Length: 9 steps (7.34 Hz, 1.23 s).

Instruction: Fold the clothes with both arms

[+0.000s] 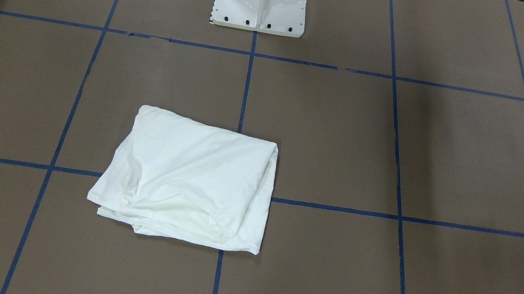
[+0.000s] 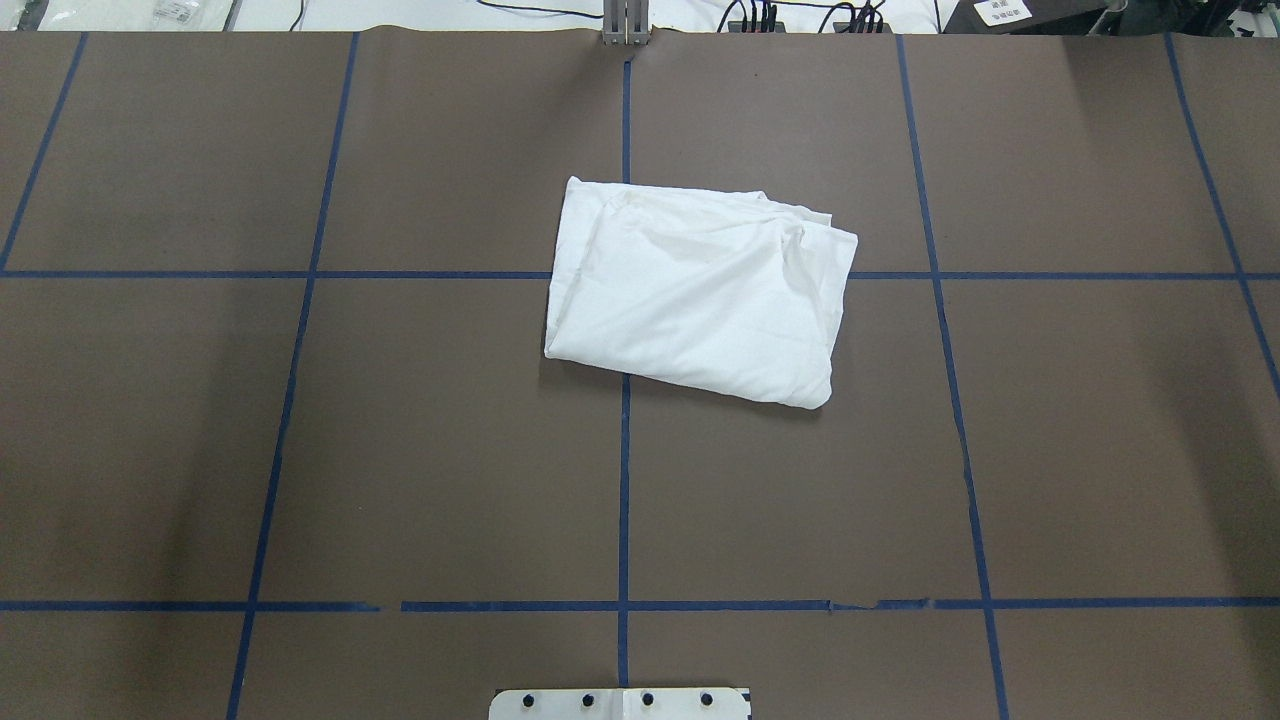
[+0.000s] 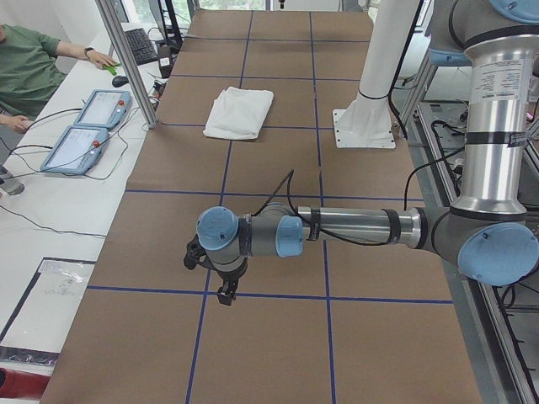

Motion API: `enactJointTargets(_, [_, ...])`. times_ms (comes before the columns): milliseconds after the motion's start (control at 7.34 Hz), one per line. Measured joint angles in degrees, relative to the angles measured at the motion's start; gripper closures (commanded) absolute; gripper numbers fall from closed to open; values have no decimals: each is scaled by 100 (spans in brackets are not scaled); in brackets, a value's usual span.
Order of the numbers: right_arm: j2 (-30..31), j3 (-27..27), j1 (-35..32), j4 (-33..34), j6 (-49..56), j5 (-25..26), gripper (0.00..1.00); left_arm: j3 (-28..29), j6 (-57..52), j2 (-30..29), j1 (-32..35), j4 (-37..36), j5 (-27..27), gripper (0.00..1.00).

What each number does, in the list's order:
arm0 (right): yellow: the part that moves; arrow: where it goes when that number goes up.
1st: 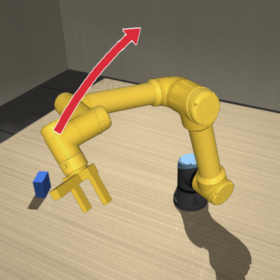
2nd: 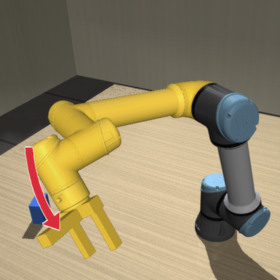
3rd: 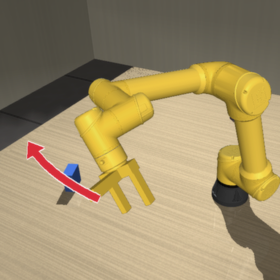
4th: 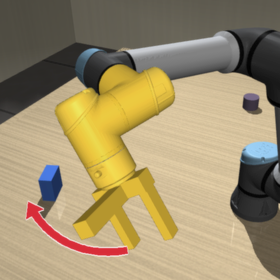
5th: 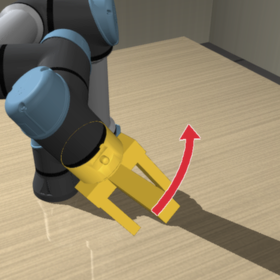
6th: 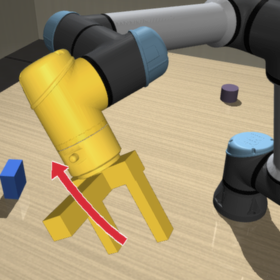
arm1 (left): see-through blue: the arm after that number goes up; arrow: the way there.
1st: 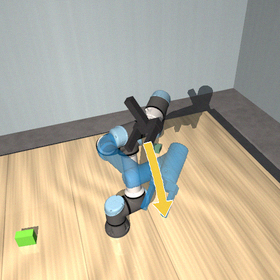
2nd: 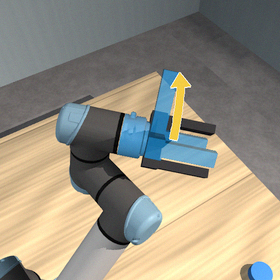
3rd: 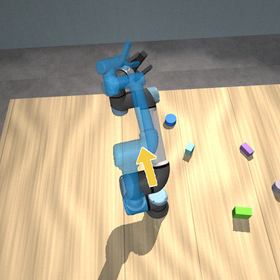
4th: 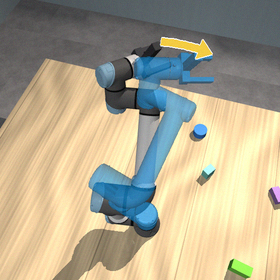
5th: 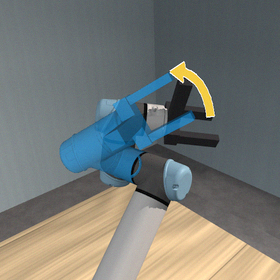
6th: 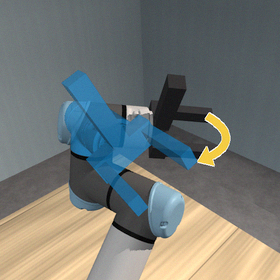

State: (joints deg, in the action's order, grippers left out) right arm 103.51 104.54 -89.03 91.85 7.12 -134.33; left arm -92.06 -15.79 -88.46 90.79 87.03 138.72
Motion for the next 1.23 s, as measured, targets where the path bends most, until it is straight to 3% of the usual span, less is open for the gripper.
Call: enactJointTargets(1226, [40, 80, 0, -9, -9, 11, 0, -61, 391, 13, 8, 7, -47, 0])
